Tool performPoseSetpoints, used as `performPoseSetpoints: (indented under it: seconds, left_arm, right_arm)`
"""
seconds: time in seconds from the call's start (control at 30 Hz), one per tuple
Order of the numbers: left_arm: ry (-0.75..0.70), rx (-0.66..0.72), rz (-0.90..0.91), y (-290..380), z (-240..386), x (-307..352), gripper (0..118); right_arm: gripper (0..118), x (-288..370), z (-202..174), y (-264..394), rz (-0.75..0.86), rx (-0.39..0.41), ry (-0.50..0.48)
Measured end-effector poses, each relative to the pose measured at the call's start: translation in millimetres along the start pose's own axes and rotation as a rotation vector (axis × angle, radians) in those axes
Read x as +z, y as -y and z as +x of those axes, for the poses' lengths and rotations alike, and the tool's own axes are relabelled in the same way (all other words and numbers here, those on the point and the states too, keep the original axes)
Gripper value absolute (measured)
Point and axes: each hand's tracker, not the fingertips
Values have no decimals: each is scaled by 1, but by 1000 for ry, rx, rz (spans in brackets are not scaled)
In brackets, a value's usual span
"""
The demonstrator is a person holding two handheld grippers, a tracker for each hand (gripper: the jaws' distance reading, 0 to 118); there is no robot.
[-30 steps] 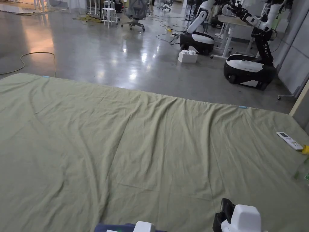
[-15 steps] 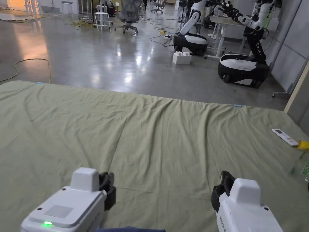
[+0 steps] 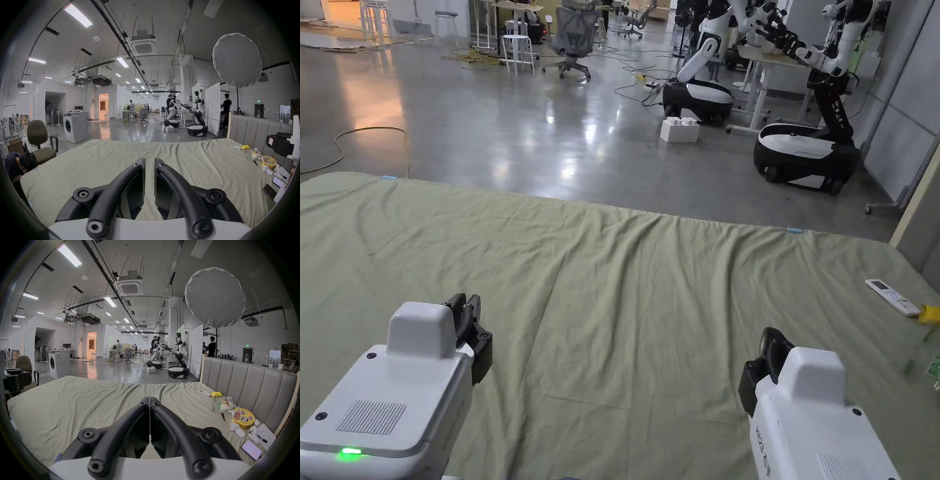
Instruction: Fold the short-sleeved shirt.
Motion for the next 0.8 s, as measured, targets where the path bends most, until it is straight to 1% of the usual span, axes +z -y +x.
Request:
performPoseSetpoints:
  seconds: [0.1, 0.17, 0.23, 0.27, 0.3, 0.37, 0.4, 0.5, 0.63, 0.67, 0.73, 0.8]
  left_arm:
    - [5, 4, -29, 5, -6, 4, 11]
    - [1, 0, -47, 9, -11, 7, 11]
    - [-7, -1, -68, 15, -16, 11, 11]
    - [-12, -2, -80, 18, -19, 12, 11]
    - [-16, -3, -90, 21, -21, 14, 11]
    - [-26, 4, -112, 27, -25, 18, 11]
    - [-28, 8, -126, 30, -27, 20, 11]
    - [-35, 9, -152, 38, -33, 25, 11]
    - [-44, 3, -182, 46, -41, 33, 11]
    - [-44, 4, -190, 48, -43, 34, 11]
    - [-43, 17, -219, 54, -46, 37, 11]
    - [-38, 28, -246, 60, -48, 40, 11]
  right_arm:
    - [1, 5, 2, 5, -23, 1, -4]
    - [1, 10, 0, 15, -67, -12, -22]
    - [1, 19, -7, 32, -151, -41, -48]
    - [1, 24, -13, 39, -153, -17, -69]
    - [1, 28, -20, 50, -184, -11, -104]
    - [1, 36, -40, 70, -240, 31, -150]
    - [1, 39, -50, 80, -272, 39, -201]
    - [1, 46, -77, 104, -325, 65, -281]
    - [1, 40, -102, 133, -400, 116, -324]
    - [1, 38, -106, 140, -417, 120, -333]
    - [1, 33, -114, 154, -466, 154, -351]
    - [1, 28, -118, 169, -490, 171, -353]
